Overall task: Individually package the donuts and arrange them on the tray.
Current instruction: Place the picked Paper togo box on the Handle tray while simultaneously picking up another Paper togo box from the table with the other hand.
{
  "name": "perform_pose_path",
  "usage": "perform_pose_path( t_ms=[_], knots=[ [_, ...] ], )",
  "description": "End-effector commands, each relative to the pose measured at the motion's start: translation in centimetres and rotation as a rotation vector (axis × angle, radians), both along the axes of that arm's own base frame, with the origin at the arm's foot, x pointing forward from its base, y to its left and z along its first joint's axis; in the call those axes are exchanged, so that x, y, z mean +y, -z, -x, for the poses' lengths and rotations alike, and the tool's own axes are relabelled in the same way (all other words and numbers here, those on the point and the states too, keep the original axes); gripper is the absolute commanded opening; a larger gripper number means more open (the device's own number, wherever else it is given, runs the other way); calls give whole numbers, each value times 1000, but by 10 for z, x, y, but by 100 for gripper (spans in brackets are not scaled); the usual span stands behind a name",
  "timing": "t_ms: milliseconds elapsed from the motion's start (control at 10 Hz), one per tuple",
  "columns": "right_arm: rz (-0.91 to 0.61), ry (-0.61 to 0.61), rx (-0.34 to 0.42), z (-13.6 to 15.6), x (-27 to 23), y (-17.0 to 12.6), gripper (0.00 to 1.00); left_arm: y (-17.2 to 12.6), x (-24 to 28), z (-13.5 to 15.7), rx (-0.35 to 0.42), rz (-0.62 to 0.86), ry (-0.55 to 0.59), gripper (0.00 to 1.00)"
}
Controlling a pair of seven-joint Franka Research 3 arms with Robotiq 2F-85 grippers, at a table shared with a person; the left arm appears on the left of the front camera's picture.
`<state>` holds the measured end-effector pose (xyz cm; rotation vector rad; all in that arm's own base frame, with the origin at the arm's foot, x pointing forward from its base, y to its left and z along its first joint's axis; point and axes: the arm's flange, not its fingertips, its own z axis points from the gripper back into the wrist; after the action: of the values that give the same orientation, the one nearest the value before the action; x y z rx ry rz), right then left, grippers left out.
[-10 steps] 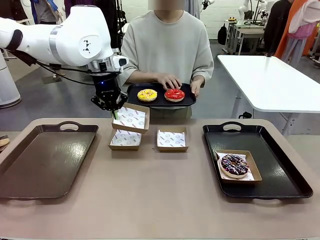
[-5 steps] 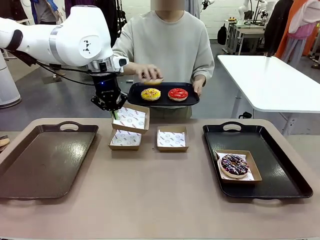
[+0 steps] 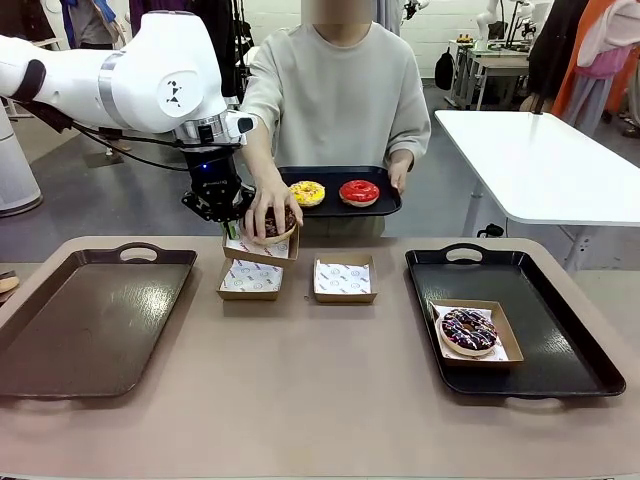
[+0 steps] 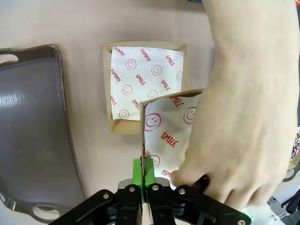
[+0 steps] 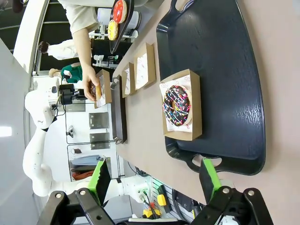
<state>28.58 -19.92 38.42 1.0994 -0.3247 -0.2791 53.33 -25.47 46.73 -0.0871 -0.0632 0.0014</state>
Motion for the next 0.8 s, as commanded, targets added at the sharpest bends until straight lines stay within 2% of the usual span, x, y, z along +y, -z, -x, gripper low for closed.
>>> perform_pose_path(
  t_ms=[0, 700],
  knots=[
    [-8, -6, -2, 2, -1, 0, 100, -1, 2, 4, -4, 1, -2, 0],
    [-8, -6, -2, 2, -1, 0, 100, -1, 2, 4, -4, 1, -2, 0]
  ],
)
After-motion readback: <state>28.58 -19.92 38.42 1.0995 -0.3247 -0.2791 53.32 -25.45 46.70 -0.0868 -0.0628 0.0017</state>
